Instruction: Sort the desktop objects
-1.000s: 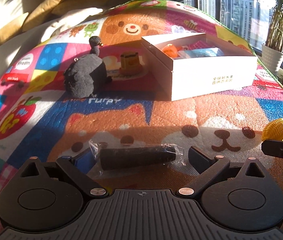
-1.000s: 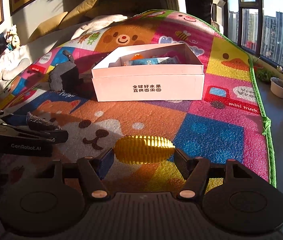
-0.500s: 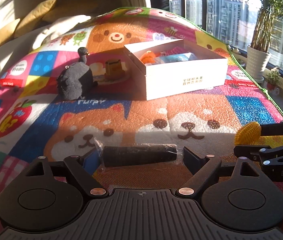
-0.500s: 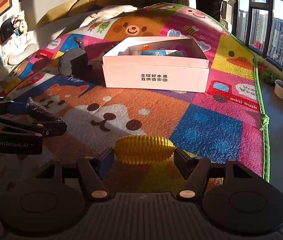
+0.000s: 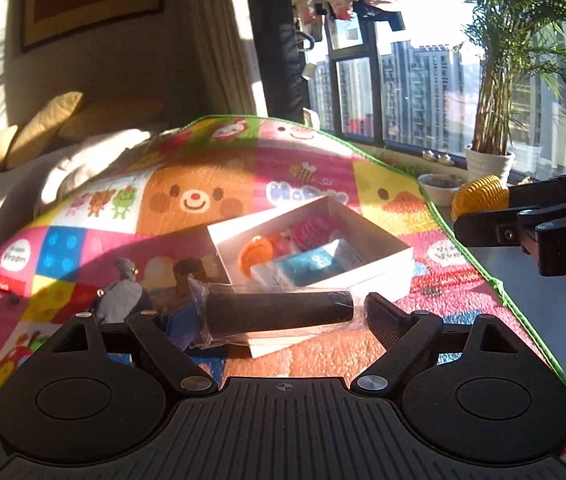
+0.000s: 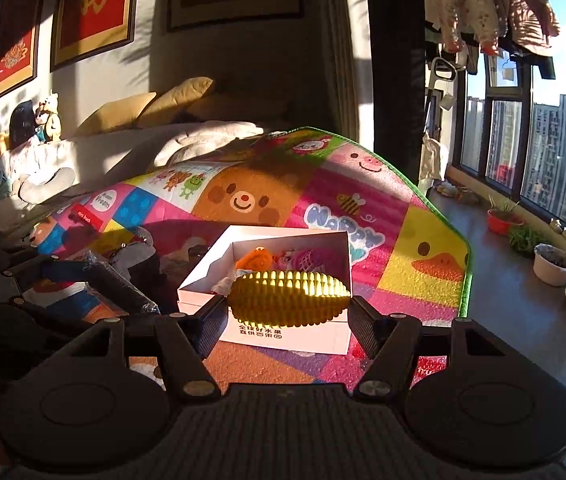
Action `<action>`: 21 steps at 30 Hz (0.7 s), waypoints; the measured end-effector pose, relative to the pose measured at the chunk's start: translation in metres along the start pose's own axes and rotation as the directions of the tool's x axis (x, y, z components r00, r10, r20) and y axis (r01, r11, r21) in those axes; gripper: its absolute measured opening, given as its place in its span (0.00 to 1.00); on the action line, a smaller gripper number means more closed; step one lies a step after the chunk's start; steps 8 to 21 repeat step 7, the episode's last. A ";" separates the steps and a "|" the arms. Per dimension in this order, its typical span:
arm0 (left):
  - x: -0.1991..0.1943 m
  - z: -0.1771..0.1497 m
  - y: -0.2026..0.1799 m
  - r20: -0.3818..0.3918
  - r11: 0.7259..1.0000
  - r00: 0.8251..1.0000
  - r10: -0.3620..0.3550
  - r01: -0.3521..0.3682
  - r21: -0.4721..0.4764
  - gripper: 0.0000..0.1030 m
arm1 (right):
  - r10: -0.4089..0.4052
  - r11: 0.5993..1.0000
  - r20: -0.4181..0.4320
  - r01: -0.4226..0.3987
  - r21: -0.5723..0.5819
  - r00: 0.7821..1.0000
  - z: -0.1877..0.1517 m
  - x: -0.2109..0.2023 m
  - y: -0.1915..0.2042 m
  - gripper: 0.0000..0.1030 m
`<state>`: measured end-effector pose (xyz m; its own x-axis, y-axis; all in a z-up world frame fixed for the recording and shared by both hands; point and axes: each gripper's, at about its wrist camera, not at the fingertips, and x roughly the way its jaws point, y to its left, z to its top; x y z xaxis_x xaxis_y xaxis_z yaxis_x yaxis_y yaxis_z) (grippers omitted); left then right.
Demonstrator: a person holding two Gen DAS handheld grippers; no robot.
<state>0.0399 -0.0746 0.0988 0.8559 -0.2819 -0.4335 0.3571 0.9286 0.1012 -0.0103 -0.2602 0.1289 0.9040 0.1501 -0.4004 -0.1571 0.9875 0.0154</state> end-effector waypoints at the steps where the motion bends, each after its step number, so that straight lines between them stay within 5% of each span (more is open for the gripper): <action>1: 0.007 0.005 0.002 0.009 1.000 1.000 0.002 -0.002 -0.014 0.88 | -0.001 1.000 0.017 0.001 0.004 1.000 0.011 0.007 -0.004 0.65; 7: 0.076 0.040 0.015 0.068 0.996 0.997 -0.031 0.037 -0.080 0.90 | -0.003 1.000 0.058 0.001 0.027 0.998 0.071 0.073 -0.019 0.65; 21: 0.076 0.040 0.015 0.068 0.996 0.997 -0.031 0.037 -0.080 0.90 | -0.003 1.000 0.058 0.001 0.027 0.998 0.071 0.073 -0.019 0.65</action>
